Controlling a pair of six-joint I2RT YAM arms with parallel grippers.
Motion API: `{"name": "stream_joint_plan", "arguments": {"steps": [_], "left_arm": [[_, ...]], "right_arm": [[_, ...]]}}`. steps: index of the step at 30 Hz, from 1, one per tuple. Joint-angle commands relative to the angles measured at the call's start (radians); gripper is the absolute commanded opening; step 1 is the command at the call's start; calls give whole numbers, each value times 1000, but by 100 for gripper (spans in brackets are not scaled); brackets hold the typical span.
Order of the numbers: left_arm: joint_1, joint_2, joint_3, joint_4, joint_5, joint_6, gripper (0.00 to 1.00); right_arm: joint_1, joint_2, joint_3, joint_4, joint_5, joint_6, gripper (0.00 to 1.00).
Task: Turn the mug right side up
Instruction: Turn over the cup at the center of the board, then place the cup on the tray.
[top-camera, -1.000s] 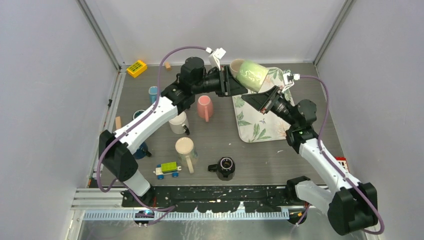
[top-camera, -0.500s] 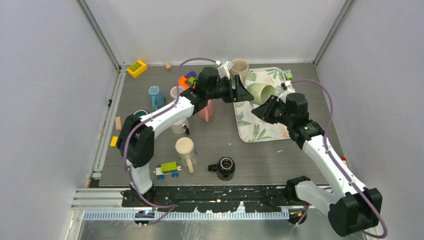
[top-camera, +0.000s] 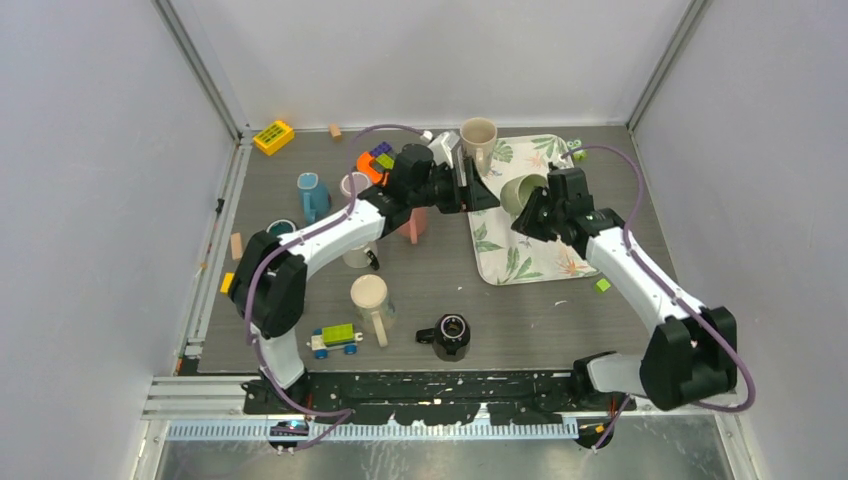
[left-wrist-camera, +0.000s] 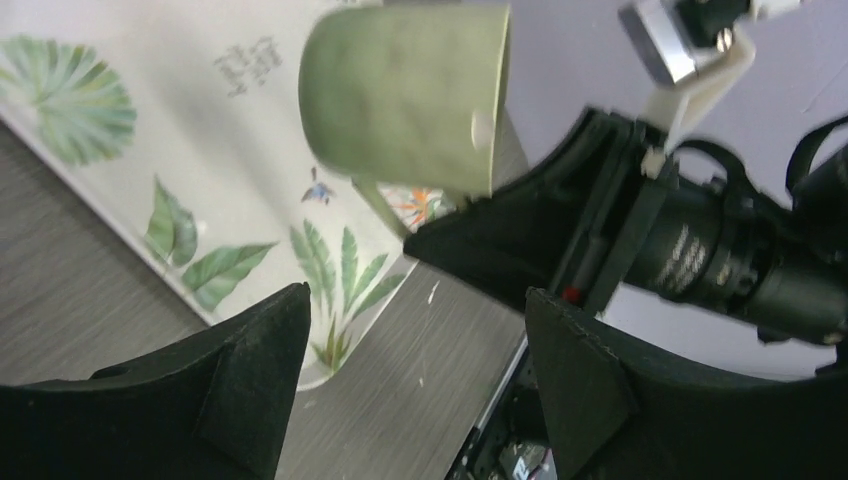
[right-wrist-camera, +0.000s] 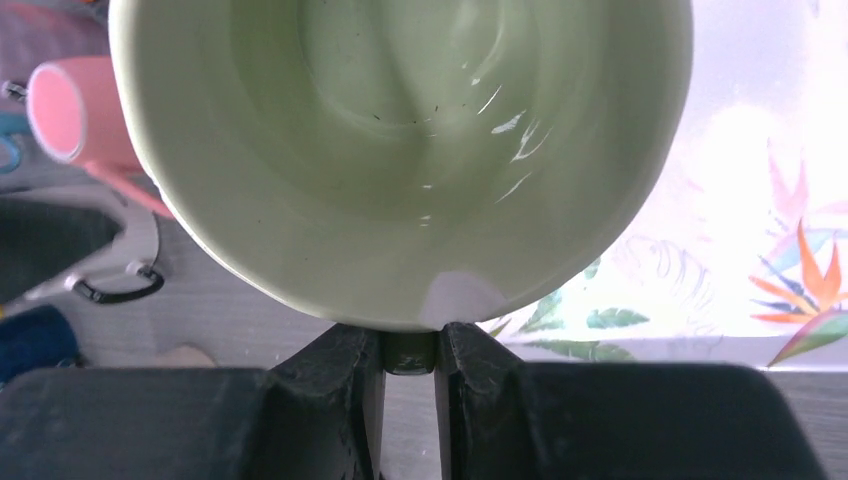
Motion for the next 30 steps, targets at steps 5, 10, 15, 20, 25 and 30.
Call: {"name": "stream_joint_plan", "arguments": {"steps": [5, 10, 15, 20, 25, 30], "left_arm": [[4, -264, -122, -171, -80, 116, 82], [4, -378, -183, -267, -85, 165, 84], [4, -486, -231, -328, -83, 209, 84], [3, -558, -257, -376, -67, 251, 84], [4, -591, -258, -419, -46, 286, 84], [3, -616, -278, -413, -10, 287, 84]], "right_arm": [[3, 187, 208, 66, 148, -54, 1], [1, 312, 310, 22, 193, -92, 1], [-12, 444, 462, -73, 192, -128, 1], [-30, 590, 665, -168, 193, -139, 1], [-53, 705, 803, -230, 190, -132, 1], [-62, 804, 916, -290, 198, -146, 1]]}}
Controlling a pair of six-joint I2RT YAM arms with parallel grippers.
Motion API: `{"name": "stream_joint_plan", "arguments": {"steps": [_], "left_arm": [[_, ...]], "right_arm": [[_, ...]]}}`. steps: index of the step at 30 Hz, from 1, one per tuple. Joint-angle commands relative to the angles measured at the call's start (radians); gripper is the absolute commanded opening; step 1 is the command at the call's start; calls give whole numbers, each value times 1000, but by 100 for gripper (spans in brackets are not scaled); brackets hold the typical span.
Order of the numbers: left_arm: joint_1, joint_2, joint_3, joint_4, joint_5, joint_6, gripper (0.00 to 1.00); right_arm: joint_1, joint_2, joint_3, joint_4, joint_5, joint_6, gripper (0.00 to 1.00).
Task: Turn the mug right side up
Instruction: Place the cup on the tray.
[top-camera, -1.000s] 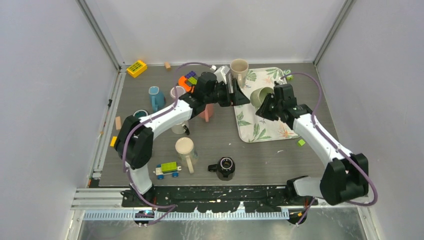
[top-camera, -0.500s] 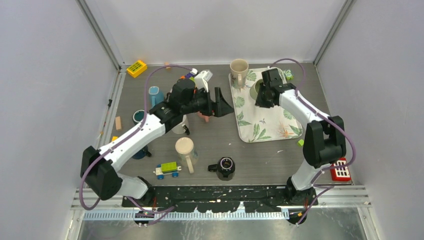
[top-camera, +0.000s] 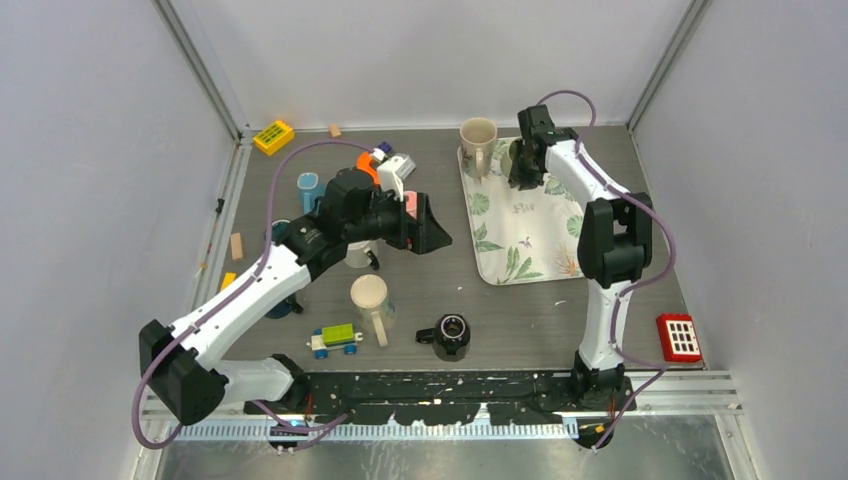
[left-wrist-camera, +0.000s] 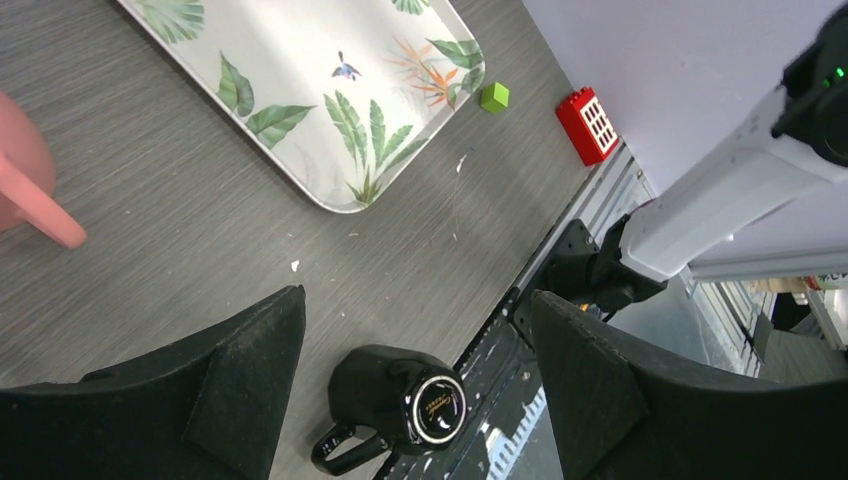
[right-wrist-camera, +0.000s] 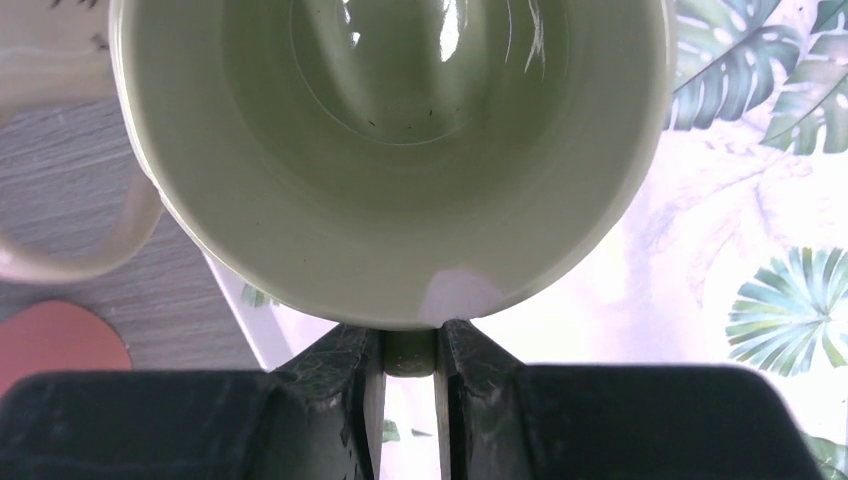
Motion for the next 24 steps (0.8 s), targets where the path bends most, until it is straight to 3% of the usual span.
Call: {"name": "stream_joint_plan", "arguments": {"steps": [1, 12, 24], "left_arm": [[4, -48, -18, -7, 39, 39, 84], [4, -91, -26, -32, 25, 78, 84], [3, -122, -49, -34, 20, 86, 84]], "right_arm": [[-11, 42, 142, -37, 25, -21, 1], [-16, 209, 380, -156, 16, -37, 1], [-15, 304, 515, -236, 8, -42, 1]]}}
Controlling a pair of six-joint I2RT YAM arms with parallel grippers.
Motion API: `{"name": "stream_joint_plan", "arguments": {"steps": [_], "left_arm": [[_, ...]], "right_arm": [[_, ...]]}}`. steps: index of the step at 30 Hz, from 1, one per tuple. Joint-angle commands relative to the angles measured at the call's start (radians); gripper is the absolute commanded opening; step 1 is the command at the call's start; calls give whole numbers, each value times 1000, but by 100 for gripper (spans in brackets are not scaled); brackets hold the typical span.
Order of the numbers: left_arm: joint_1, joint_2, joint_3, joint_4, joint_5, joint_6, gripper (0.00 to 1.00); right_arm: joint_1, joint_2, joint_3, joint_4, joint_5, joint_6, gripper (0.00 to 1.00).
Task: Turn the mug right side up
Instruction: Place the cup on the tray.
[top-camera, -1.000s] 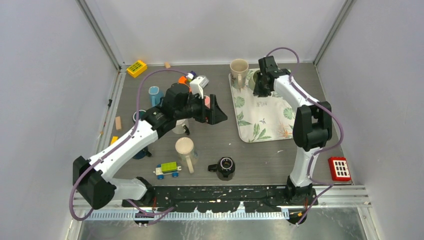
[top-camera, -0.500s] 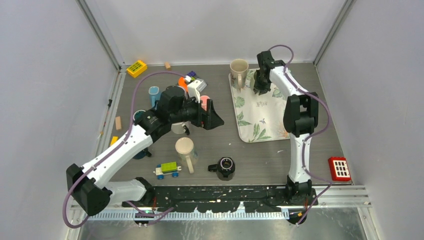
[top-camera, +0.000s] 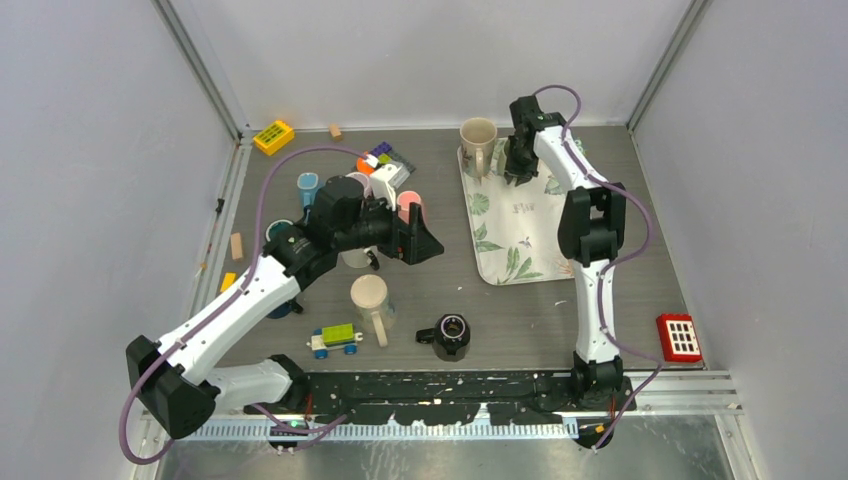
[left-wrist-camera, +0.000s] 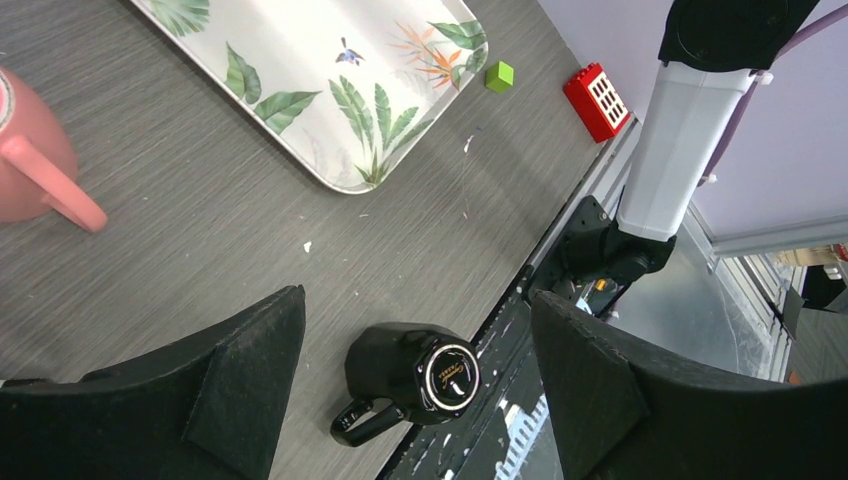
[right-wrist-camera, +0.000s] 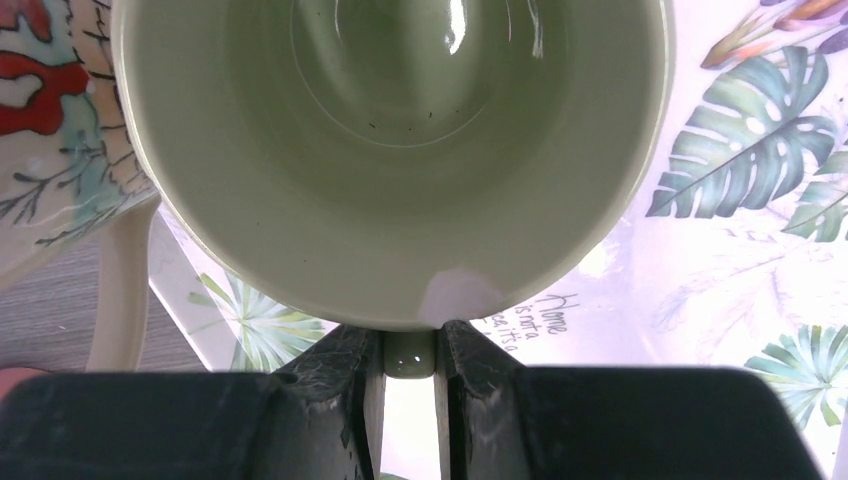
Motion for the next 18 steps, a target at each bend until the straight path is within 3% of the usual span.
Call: {"name": "stream_joint_plan", "arguments": {"steps": [1, 9, 18], "left_arm": [[4, -36, -4, 6, 11, 18, 84], [4, -39, 0, 1, 1, 24, 84], [3, -24, 10, -14, -10, 35, 84]], "right_arm": [[0, -2, 103, -7, 7, -12, 1], [0, 55, 191, -49, 5, -27, 8], [-1, 74, 247, -58, 10, -49, 27]]}}
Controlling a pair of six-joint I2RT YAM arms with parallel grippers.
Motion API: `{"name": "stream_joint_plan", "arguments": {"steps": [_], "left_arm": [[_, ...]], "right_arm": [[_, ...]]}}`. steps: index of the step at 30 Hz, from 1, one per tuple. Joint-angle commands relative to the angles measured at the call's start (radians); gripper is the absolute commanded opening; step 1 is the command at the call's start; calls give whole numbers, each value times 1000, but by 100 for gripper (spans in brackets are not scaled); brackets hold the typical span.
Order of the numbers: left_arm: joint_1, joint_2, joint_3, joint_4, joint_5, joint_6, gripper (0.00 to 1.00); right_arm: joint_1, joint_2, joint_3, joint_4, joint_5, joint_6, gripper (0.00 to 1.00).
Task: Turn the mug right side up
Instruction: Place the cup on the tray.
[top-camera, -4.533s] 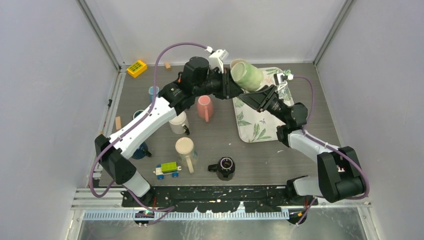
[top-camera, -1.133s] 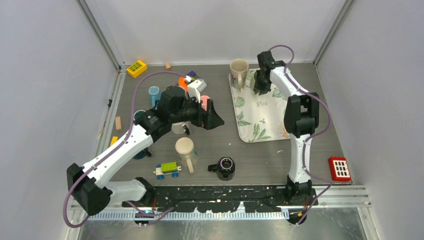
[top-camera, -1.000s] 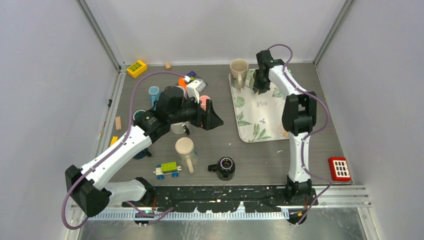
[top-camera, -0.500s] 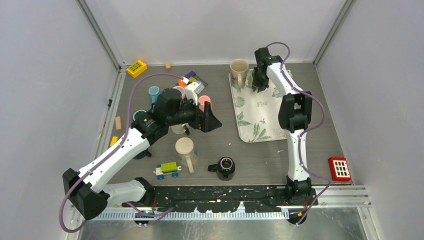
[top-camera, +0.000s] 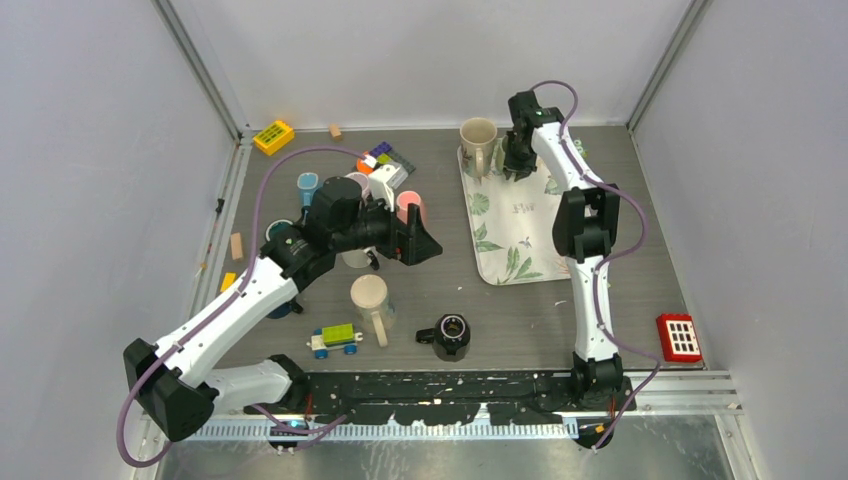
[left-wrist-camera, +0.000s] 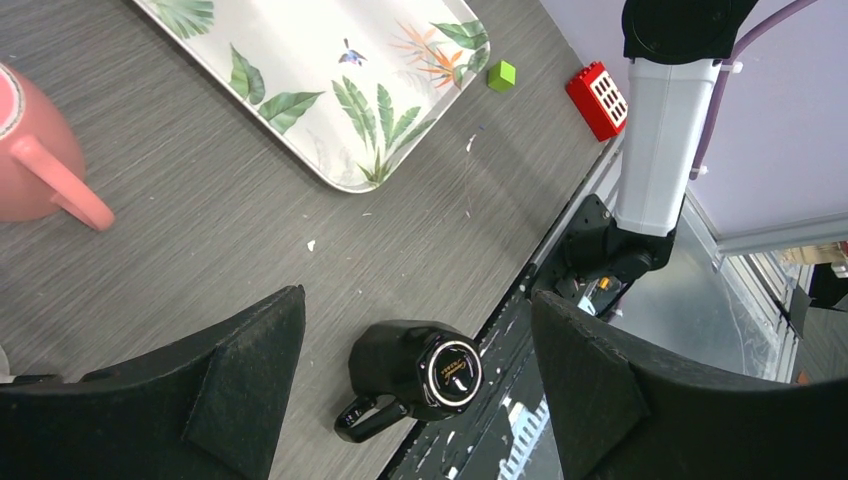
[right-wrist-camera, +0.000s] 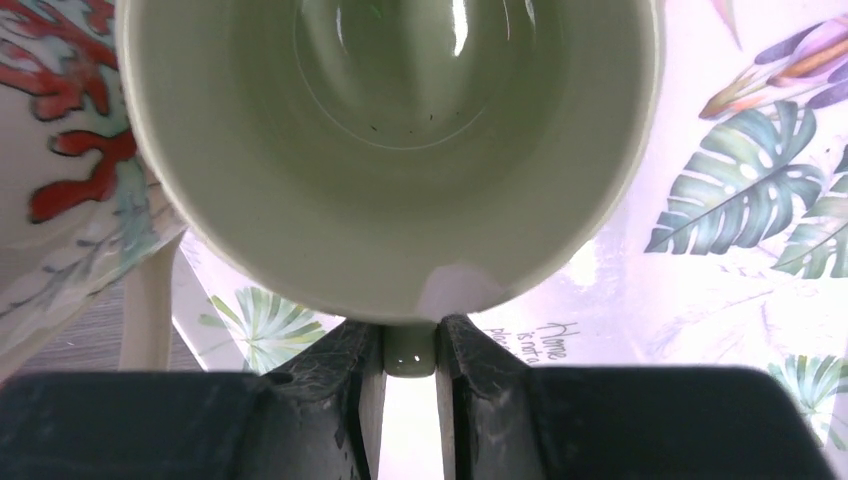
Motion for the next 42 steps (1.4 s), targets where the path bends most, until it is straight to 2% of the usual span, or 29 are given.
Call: {"name": "stream_joint_plan", "arguments": {"steps": [1, 12, 15, 23, 26, 35, 42], "left_arm": [[4, -9, 13, -1, -6, 25, 84], [4, 5, 16, -13, -33, 25, 84], [3, 10, 20, -24, -65, 20, 84], [5, 30, 15, -49, -173, -18, 86], [5, 49, 25, -70, -221, -34, 87], [5, 112, 32, -117, -382, -69, 88], [5, 172, 31, -139, -542, -120, 90]], "right_arm": [[-1, -13, 88, 16, 10, -28, 29], [3, -15, 77, 27, 10, -36, 41], [3, -64, 18, 48, 22, -23, 49], [7, -259, -242, 148, 63, 47, 78], [20, -339, -363, 192, 61, 74, 86], [113, -576, -677, 340, 111, 144, 99], [150, -708, -860, 434, 93, 209, 100]]}}
